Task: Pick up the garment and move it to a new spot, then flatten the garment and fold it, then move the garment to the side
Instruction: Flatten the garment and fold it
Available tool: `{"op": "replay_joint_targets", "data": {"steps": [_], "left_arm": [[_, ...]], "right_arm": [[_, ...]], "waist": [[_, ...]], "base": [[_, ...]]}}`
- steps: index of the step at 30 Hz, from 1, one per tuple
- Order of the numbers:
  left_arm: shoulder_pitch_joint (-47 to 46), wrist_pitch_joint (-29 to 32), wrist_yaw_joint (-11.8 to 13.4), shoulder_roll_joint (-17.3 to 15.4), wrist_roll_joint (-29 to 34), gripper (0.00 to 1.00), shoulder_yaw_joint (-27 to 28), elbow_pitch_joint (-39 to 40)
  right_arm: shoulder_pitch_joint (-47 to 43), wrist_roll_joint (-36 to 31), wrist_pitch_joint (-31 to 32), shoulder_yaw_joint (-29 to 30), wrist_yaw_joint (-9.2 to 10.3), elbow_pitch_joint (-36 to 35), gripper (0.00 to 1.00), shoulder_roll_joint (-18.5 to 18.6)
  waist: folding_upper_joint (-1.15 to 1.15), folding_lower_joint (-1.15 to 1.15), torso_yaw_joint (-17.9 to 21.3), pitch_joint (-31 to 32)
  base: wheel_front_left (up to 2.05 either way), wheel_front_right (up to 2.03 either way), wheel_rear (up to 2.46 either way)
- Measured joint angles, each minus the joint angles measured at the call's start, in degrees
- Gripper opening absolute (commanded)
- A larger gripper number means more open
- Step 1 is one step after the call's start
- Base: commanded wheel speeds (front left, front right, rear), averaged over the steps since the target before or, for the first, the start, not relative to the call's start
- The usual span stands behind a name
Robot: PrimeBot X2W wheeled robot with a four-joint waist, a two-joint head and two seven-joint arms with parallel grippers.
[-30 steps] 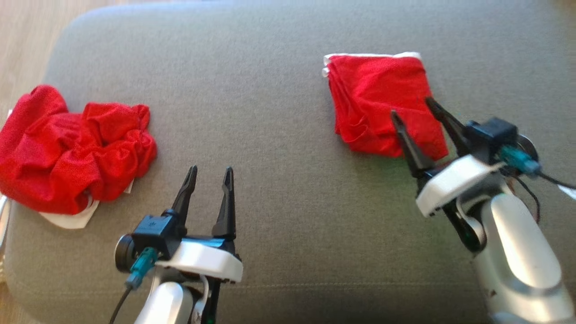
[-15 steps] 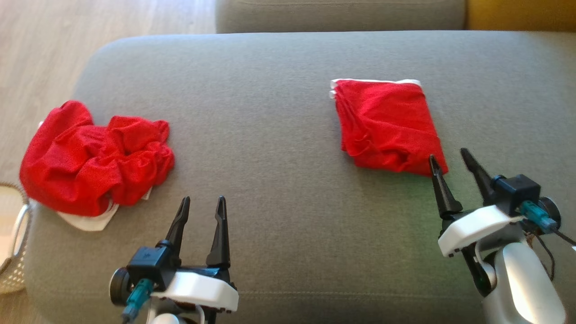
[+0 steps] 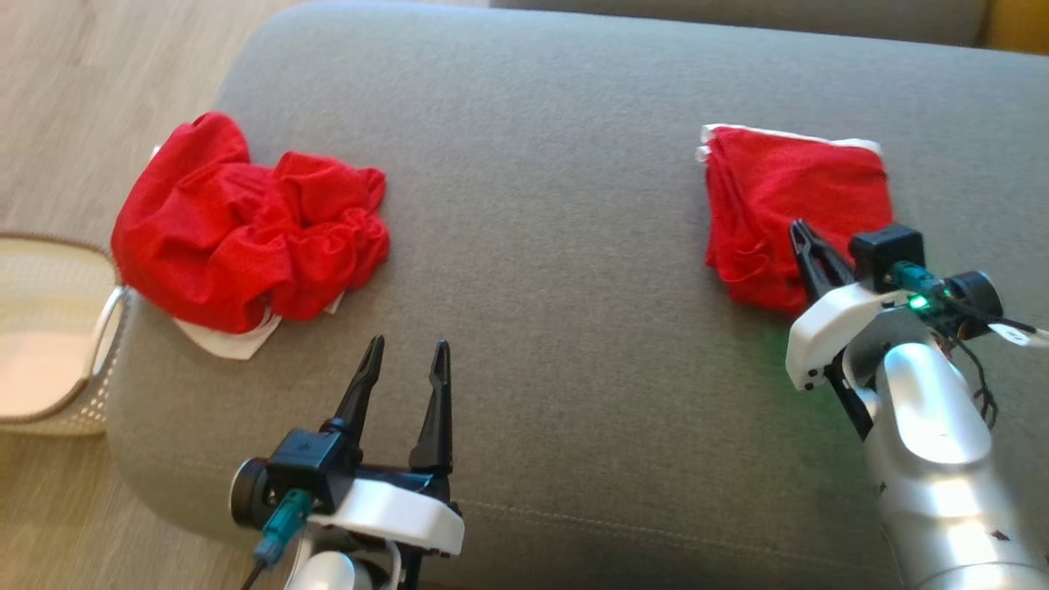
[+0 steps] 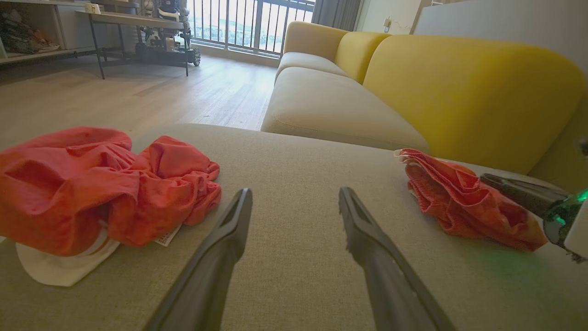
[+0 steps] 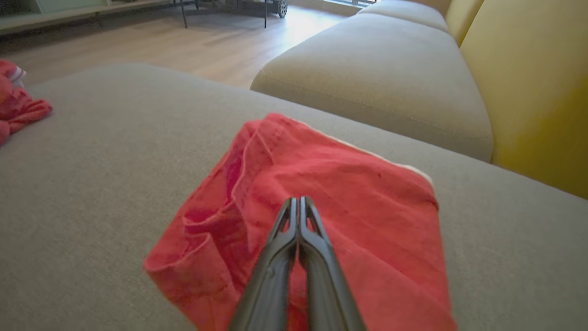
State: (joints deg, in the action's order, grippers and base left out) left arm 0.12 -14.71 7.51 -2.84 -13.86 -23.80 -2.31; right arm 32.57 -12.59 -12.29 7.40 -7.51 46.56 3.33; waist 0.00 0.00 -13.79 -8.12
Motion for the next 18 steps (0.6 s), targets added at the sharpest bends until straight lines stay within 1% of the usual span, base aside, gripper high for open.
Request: {"op": "replay_joint_targets", "data": {"steps": [2, 4, 8, 11, 13, 15, 18], "left_arm": [[-0.51, 0.0, 0.05, 0.0, -0.42, 1.0, -0.37, -0.26], [-0.64, 0.0, 0.05, 0.0, -0.63, 1.0, -0.52, -0.41], [-0.71, 0.0, 0.13, 0.0, -1.02, 1.0, -0.79, -1.12], [-0.7, 0.0, 0.13, 0.0, -1.03, 1.0, -0.84, -1.49], [-0.69, 0.0, 0.13, 0.0, -1.15, 1.0, -0.68, -1.67], [-0.67, 0.0, 0.12, 0.0, -1.38, 1.0, -0.35, -1.78], [-0.55, 0.0, 0.08, 0.0, -1.35, 1.0, 0.27, -1.91]], "right_arm": [[0.83, -0.31, -0.73, 0.07, 0.0, 3.22, 0.0, 0.01], [1.04, -0.02, -1.1, -0.36, 0.0, 4.34, 0.0, 0.01], [1.04, 3.67, -1.88, -5.05, 0.0, 6.51, 0.0, 0.04], [0.47, 9.54, -1.92, -10.12, 0.0, 4.79, 0.0, 0.05], [-0.96, 14.34, -1.93, -14.74, 0.0, 2.79, 0.0, 0.19], [-3.56, 19.51, -1.94, -19.34, 0.0, 1.64, 0.0, 0.15], [-7.9, 24.5, -1.93, -24.14, 0.0, -0.47, 0.0, 0.14]], "waist": [[0.0, 0.0, -0.75, -0.46], [0.0, 0.0, -1.06, -0.6], [0.0, 0.0, -1.49, -0.56], [0.0, 0.0, -1.21, -0.11], [0.0, 0.0, -0.85, 0.35], [0.0, 0.0, -0.36, 0.87], [0.0, 0.0, 0.7, 1.66]], "base": [[0.0, 0.0, 0.0], [0.0, 0.0, 0.0], [0.0, 0.0, 0.0], [0.0, 0.0, 0.0], [0.0, 0.0, 0.0], [0.0, 0.0, 0.0], [0.0, 0.0, 0.0]]}}
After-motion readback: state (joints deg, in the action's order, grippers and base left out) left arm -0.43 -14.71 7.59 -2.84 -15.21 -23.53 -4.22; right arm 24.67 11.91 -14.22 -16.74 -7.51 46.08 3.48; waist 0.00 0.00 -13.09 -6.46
